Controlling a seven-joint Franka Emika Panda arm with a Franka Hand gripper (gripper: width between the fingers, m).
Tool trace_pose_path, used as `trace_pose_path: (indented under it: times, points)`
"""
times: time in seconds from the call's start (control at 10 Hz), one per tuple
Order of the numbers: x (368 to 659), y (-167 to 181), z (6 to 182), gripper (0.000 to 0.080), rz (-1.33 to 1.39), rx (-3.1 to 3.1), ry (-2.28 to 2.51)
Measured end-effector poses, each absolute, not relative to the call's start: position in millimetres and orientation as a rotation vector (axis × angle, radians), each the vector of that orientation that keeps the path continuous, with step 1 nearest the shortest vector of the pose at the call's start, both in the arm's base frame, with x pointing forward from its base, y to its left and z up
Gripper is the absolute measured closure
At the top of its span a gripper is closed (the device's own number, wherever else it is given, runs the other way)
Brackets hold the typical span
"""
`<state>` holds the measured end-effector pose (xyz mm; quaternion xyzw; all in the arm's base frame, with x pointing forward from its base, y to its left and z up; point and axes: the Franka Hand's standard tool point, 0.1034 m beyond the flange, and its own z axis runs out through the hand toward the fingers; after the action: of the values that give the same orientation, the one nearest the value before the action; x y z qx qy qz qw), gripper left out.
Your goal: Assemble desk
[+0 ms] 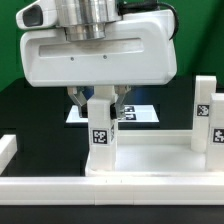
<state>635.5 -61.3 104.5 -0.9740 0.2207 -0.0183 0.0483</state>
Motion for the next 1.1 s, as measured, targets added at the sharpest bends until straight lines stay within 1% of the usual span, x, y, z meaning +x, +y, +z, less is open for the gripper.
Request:
trace_pose_path:
  times: [0.1,0.3,0.7,0.8,0.9,1.0,1.1]
  points:
    - [635.4,-61.5,104.5,0.048,-0.055,-2.97,0.684]
    - [629.8,-68.2,105.2,0.048,-0.006,-2.953,0.872]
    - [628.0,-69.3,105.4,0.0474,0.004,-2.966,0.873]
    - [627.9,-69.3,104.7,0.0392,0.004,-2.966,0.874]
    - [628.0,-69.2,104.7,0.0392,0.004,-2.966,0.874]
    - [628.6,-67.5,109.5,0.0212,0.012,-2.962,0.87]
    - [630.6,-64.2,123.4,0.0169,0.015,-2.953,0.859]
